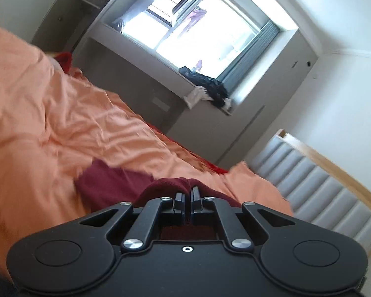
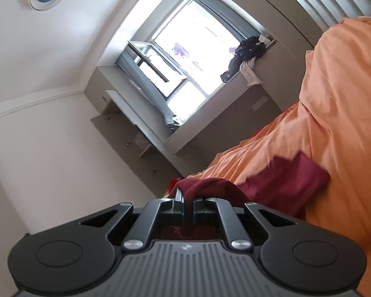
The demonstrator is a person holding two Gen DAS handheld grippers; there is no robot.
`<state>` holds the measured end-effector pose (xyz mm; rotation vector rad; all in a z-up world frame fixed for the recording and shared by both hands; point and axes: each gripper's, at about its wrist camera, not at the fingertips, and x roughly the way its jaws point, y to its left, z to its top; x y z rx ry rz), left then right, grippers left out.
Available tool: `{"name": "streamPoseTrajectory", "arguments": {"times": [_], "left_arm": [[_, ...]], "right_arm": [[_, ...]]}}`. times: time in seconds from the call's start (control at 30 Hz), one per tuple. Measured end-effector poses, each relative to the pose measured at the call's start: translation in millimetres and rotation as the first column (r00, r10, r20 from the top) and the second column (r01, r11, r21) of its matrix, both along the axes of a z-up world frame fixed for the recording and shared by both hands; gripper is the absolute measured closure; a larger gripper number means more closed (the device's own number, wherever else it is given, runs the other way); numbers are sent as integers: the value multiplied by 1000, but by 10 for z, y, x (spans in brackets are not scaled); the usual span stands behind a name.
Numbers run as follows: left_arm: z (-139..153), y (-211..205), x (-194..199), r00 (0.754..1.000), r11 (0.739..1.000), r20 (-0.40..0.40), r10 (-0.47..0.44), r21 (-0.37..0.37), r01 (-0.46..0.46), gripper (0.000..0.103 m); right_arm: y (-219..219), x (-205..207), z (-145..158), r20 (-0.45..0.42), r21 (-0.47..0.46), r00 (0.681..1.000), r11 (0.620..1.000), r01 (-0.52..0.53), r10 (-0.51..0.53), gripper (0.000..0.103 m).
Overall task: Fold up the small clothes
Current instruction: 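Grasp the hem with the left gripper while the right gripper also holds it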
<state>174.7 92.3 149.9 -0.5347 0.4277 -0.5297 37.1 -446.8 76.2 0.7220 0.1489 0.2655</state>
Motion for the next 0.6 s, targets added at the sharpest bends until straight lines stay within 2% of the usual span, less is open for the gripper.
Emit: {"name": "streamPoseTrajectory", "arguments": {"times": [0.07, 0.13, 0.27, 0.33, 0.4, 0.5, 0.6], "left_arm": [[33, -132, 437, 999, 999, -36, 27, 40, -25, 100], [0, -306, 958, 992, 996, -115, 46, 82, -36, 100], [-206, -635, 1785, 978, 980, -183, 105, 185, -70, 100], [-352, -747, 2139, 968, 975, -220, 121, 211, -74, 99], [-520, -821, 2413, 954, 972, -267, 135, 223, -75, 99], [-772, -824, 2610, 932, 972, -330, 150, 224, -76, 97], [-964, -789, 2724, 916, 974, -371, 151, 215, -74, 88]], "right_arm": [[-101, 469, 54, -42, 2, 999, 1000, 24, -24, 96], [-145, 955, 72, -107, -41, 992, 997, 60, -64, 96], [-143, 1863, -45, -206, -149, 973, 986, 77, -107, 96], [-145, 2223, -168, -254, -162, 960, 984, 78, -118, 96], [-155, 2455, -283, -290, -154, 949, 985, 81, -123, 96], [-139, 2648, -439, -328, -150, 937, 986, 75, -121, 95], [-109, 2746, -556, -346, -178, 931, 982, 60, -120, 88]]}}
